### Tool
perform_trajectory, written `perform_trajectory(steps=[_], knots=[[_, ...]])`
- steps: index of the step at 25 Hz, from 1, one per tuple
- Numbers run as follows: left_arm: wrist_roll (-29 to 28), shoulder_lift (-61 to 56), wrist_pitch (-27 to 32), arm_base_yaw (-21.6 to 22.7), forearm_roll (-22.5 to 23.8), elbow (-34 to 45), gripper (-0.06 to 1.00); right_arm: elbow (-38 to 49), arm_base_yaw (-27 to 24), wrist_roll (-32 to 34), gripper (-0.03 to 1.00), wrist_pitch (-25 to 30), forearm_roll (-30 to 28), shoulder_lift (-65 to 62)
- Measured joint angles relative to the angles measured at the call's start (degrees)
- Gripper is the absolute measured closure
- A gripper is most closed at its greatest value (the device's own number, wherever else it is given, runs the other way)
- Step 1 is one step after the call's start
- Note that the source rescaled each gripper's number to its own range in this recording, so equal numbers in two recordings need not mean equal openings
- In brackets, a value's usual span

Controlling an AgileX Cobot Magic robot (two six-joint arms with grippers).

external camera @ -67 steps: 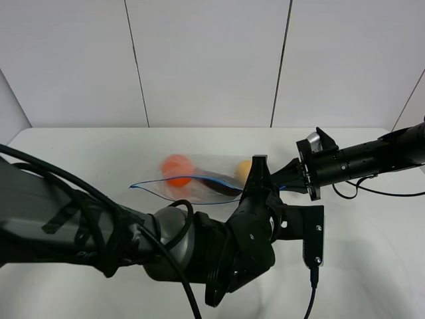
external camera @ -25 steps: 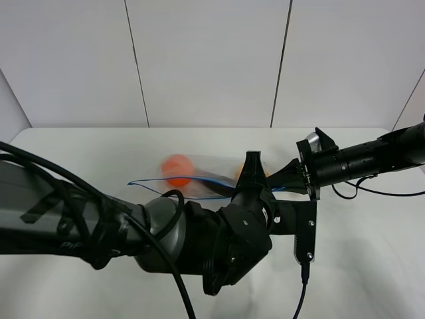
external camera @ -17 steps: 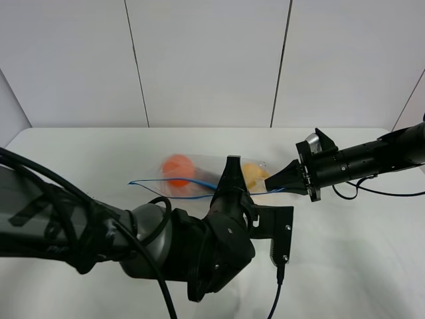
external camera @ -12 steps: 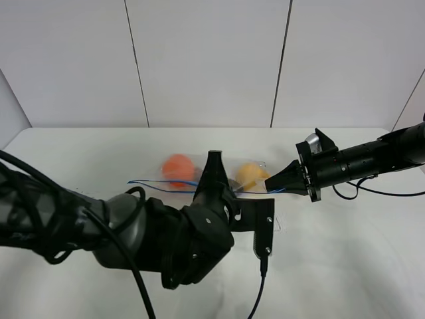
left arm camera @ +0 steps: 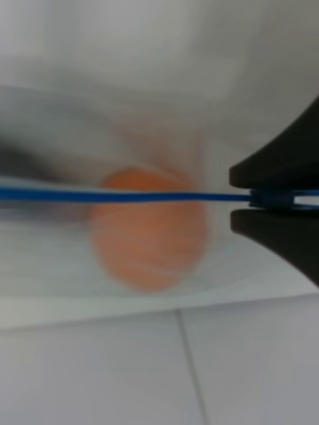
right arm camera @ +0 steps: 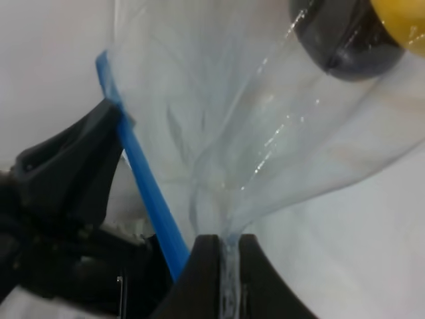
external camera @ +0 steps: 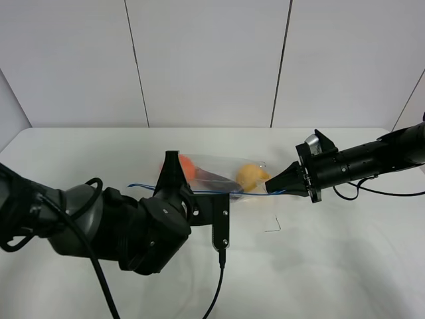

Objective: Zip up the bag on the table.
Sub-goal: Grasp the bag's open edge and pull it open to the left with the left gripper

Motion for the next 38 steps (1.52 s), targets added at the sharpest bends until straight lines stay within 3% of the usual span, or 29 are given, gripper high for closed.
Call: perform_trajectory(steps=[27, 38], knots=[[-1.4, -0.1, 0.9, 9.1, -0.3, 1.3, 0.94, 0.0, 0.0, 0.0, 0.97, -0.1, -0.4, 0.0], [-1.5, -0.1, 1.0, 10.5, -0.3, 1.3, 0.94, 0.0, 0.0, 0.0, 0.97, -0.1, -0.6, 0.0]])
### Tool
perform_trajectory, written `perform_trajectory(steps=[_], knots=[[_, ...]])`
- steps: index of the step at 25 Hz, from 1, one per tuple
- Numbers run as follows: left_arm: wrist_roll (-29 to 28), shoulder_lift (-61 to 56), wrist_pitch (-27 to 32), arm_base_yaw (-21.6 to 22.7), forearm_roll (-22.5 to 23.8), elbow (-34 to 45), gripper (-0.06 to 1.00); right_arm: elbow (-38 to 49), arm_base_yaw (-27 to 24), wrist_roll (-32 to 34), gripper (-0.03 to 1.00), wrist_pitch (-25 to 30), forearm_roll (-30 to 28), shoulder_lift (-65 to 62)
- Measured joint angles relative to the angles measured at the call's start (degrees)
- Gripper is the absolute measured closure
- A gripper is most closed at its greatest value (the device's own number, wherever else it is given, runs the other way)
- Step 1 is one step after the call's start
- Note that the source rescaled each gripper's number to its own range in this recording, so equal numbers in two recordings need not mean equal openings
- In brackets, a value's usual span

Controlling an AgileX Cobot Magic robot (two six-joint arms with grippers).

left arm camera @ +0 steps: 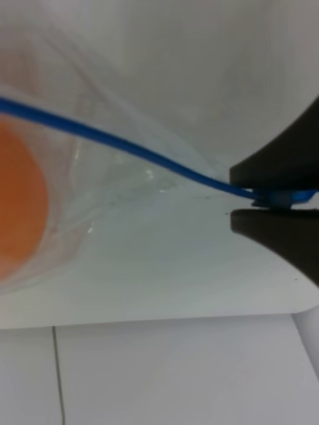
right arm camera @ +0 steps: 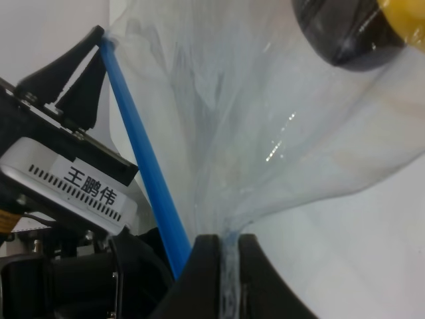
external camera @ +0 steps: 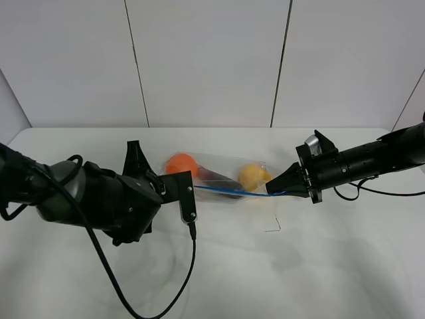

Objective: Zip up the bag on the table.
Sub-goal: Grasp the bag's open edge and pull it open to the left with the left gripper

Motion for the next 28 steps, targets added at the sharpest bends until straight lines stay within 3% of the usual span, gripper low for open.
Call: perform_trajectory(steps=[23, 25, 28], knots=[[-1.1, 0.0, -1.3, 3.1, 0.0, 0.1, 0.94, 0.0, 0.0, 0.0, 0.97, 0.1, 0.2, 0.0], [-1.4, 0.0, -1.3, 3.1, 0.0, 0.1, 0.91, 0.0, 0.0, 0.0, 0.97, 0.1, 0.2, 0.0], [-1.5, 0.0, 0.1, 3.4, -0.3, 0.2, 0.72, 0.0, 0.0, 0.0, 0.97, 0.0, -0.6, 0.0]])
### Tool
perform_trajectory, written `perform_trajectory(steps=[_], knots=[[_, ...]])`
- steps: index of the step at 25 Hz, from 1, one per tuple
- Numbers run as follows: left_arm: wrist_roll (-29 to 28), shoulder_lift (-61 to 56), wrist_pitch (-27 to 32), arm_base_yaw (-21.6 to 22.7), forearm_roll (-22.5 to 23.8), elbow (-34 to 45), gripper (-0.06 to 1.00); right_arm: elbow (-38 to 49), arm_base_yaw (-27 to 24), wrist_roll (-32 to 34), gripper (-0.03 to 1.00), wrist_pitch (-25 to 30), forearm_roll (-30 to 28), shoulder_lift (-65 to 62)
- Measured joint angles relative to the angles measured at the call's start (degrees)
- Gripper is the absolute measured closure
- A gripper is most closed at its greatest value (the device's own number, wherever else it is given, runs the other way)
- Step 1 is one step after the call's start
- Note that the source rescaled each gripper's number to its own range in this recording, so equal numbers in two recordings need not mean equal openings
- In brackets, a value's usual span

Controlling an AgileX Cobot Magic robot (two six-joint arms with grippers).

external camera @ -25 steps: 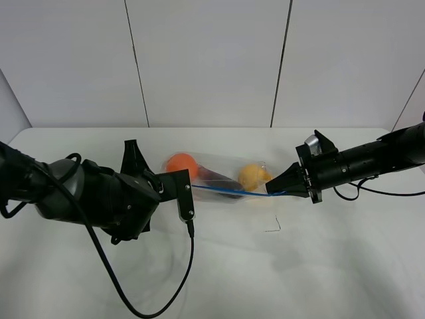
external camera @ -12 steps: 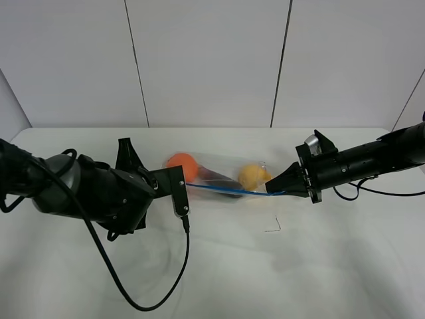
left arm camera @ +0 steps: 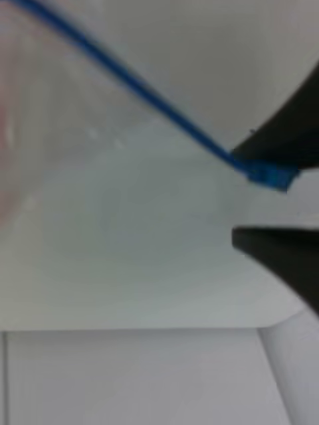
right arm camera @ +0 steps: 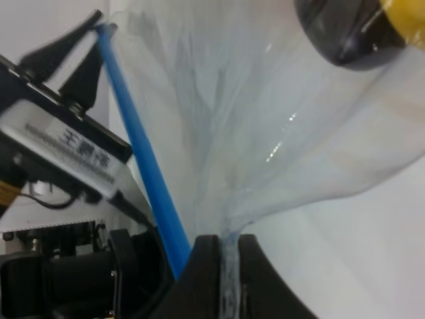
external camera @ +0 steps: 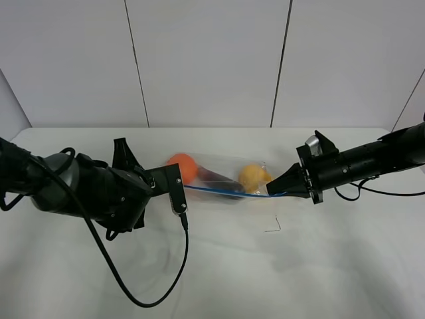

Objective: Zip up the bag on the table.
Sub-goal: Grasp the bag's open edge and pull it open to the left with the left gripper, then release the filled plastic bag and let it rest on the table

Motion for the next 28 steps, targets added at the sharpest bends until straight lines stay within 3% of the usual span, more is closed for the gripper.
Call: perform_trajectory(steps=[1, 5, 7, 19, 23, 28], knots=[[0.0, 0.0, 0.0, 0.0, 0.0, 0.0, 0.72, 0.0, 0.0, 0.0, 0.97, 0.0, -0.1, 0.0], [-0.1, 0.0, 0.1, 0.1, 0.0, 0.0, 0.37, 0.0, 0.0, 0.0, 0.97, 0.0, -0.1, 0.0], [-0.1, 0.0, 0.2, 0.1, 0.0, 0.0, 0.28, 0.0, 0.0, 0.0, 0.97, 0.0, -0.1, 0.0], [-0.2, 0.0, 3.4, 0.1, 1.0, 0.0, 0.22, 0.0, 0.0, 0.0, 0.97, 0.0, -0.1, 0.0], [-3.7, 0.0, 5.7, 0.1, 0.8, -0.4, 0.21, 0.0, 0.0, 0.0, 0.97, 0.0, -0.1, 0.0], [-7.7, 0.0, 9.3, 0.1, 0.8, -2.8, 0.05, 0.0, 0.0, 0.0, 0.97, 0.0, -0.1, 0.0]])
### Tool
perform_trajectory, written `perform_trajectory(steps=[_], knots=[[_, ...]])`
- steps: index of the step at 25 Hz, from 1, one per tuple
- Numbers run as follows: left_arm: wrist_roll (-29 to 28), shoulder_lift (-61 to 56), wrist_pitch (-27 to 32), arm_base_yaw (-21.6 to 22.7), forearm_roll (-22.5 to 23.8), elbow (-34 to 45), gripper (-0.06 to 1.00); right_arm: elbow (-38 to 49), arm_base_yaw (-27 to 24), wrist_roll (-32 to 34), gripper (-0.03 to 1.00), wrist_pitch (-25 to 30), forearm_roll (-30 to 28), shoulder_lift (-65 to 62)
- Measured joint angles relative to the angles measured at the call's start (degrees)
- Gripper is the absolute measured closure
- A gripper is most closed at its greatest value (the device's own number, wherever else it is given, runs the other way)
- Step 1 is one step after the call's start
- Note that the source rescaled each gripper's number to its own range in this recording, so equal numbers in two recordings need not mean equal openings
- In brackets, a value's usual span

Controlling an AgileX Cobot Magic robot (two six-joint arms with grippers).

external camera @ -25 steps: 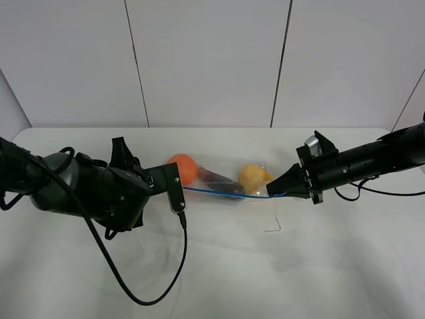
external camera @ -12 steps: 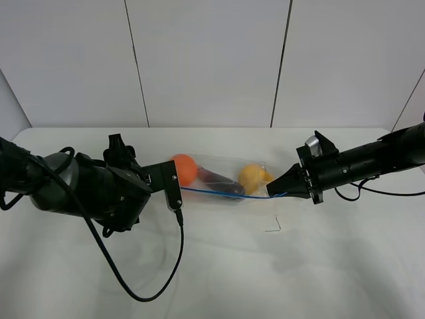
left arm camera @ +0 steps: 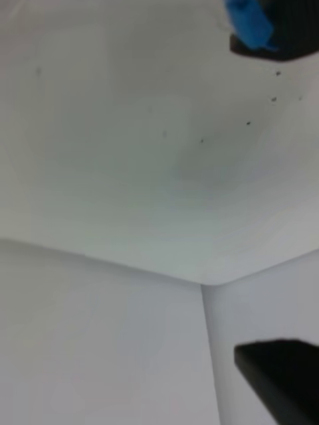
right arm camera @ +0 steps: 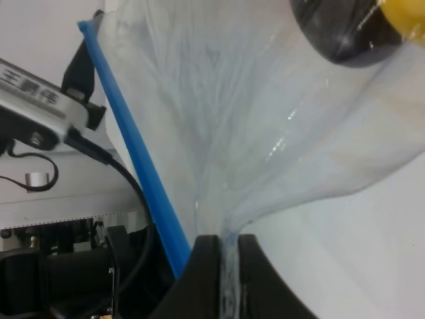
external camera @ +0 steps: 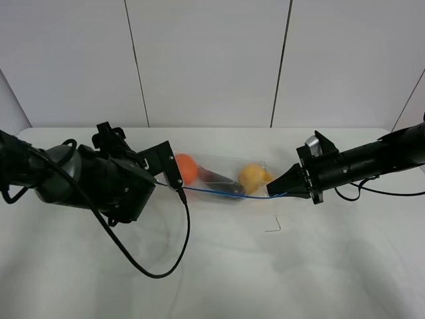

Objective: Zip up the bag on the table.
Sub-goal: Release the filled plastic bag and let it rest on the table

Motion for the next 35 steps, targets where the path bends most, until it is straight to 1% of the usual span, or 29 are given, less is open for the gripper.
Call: perform_trajectory(steps=[3, 5, 8, 11, 13, 17, 20, 22, 24, 26, 28, 32, 35], knots=[[-0.2, 0.0, 0.9, 0.0, -0.4, -1.1, -0.03, 0.0, 0.0, 0.0, 0.97, 0.0, 0.0, 0.0], [-0.3, 0.0, 1.3, 0.0, -1.3, -1.9, -0.04, 0.0, 0.0, 0.0, 0.97, 0.0, 0.0, 0.0], [0.3, 0.0, 1.7, 0.0, -4.0, -3.3, -0.05, 0.0, 0.0, 0.0, 0.97, 0.0, 0.0, 0.0], [3.7, 0.0, 2.0, 0.4, -8.8, -5.3, -0.05, 0.0, 0.0, 0.0, 0.97, 0.0, 0.0, 0.0], [7.0, 0.0, 2.0, 1.1, -13.3, -7.0, -0.05, 0.0, 0.0, 0.0, 0.97, 0.0, 0.0, 0.0], [12.5, 0.0, 2.6, 5.0, -22.1, -10.9, -0.06, 0.0, 0.0, 0.0, 0.97, 0.0, -0.1, 0.0], [16.7, -1.2, 2.8, 9.0, -28.2, -12.7, -0.06, 0.0, 0.0, 0.0, 0.97, 0.0, -0.4, 0.0], [19.2, -3.4, 1.6, 12.4, -32.5, -13.0, -0.06, 0.0, 0.0, 0.0, 0.97, 0.0, -0.4, 0.0], [22.9, -6.0, 0.3, 16.1, -37.9, -13.2, -0.06, 0.0, 0.0, 0.0, 0.97, -0.1, -0.4, 0.0], [27.3, -8.5, -0.5, 20.3, -43.4, -13.4, -0.06, 0.0, 0.0, -0.2, 0.97, -0.1, -0.5, 0.0], [32.3, -10.9, -0.8, 25.4, -50.1, -13.4, -0.06, 0.0, 0.0, -0.2, 0.97, -0.2, -0.6, 0.0], [39.2, -14.4, -1.2, 35.9, -63.5, -13.6, -0.06, 0.0, 0.0, -0.4, 0.97, -0.3, -0.6, 0.0], [44.6, -15.8, -0.8, 42.9, -71.7, -13.6, -0.06, 0.0, 0.0, -0.6, 0.97, -0.3, -0.6, 0.0]])
